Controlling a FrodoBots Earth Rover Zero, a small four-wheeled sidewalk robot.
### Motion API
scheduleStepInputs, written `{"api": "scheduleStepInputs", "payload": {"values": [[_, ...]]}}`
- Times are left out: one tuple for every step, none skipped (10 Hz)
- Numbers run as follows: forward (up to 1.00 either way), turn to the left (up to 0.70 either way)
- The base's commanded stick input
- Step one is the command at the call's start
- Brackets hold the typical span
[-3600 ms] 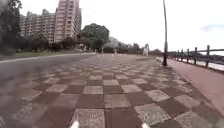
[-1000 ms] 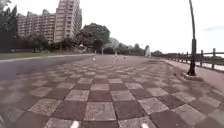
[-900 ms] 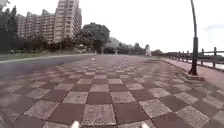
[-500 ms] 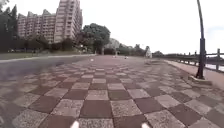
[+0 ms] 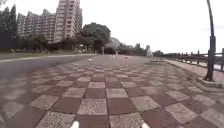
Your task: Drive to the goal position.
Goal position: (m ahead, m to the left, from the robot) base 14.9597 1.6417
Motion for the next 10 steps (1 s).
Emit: {"api": "scheduleStepInputs", "payload": {"values": [[0.7, 0.0], [0.7, 0.0], [0.7, 0.0], [0.7, 0.0], [0.7, 0.0], [0.7, 0.0], [0.7, 0.0], [0.7, 0.0], [0.7, 0.0], [0.7, 0.0]]}}
